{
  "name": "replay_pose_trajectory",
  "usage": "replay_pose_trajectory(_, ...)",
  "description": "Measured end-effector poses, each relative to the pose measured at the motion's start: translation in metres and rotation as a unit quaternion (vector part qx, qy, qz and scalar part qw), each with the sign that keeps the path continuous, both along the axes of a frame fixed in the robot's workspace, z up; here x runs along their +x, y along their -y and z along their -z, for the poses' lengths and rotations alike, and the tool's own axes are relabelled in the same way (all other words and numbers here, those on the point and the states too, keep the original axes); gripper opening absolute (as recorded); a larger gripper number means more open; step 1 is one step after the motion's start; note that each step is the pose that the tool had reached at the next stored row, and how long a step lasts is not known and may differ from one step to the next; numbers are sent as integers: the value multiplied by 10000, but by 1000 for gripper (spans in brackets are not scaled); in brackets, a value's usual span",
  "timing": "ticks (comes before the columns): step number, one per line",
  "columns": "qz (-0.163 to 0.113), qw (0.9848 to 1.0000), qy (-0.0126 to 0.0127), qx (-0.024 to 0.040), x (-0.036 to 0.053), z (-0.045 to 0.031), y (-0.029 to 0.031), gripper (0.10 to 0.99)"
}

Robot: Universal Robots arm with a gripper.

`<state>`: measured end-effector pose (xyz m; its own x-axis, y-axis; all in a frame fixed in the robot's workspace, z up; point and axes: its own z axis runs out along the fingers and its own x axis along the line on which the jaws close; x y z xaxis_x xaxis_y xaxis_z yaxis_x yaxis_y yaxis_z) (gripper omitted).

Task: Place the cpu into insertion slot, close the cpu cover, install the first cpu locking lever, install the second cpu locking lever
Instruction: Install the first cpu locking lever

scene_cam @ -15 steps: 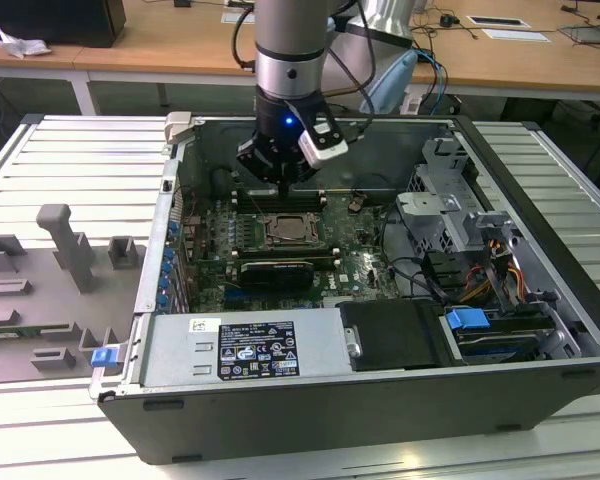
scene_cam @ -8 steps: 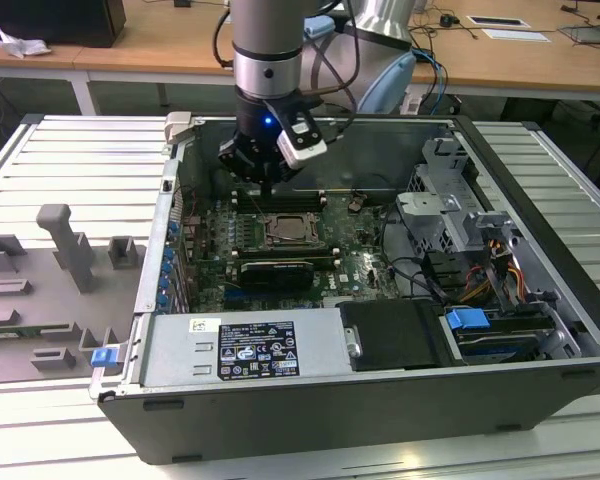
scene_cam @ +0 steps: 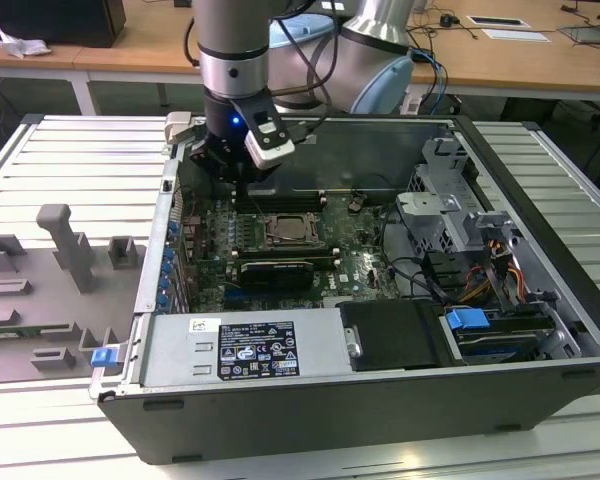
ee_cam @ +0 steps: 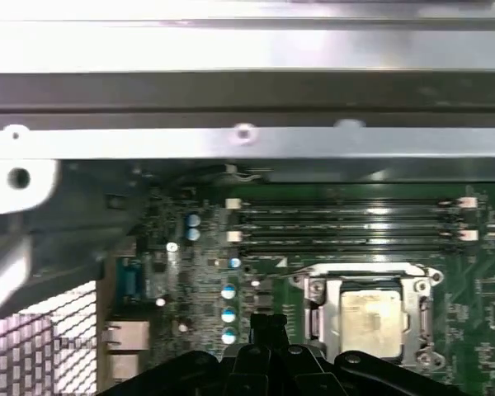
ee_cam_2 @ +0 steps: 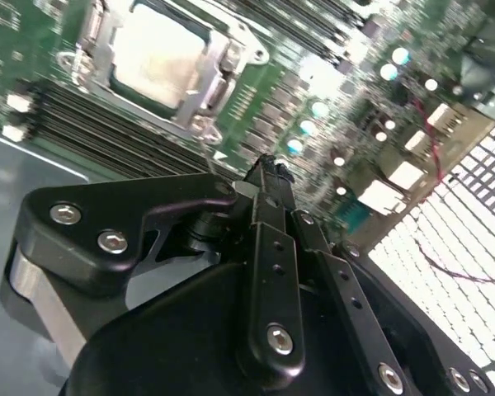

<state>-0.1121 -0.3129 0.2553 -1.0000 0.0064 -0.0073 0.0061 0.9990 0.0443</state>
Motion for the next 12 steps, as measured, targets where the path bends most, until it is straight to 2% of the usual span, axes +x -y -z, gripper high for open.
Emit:
replay_pose_trajectory(5, 0, 10000, 0, 3, -68, 0, -10, 106)
replay_pose_trajectory(12, -2, 10000, 0, 4, -79, 7, -128, 106)
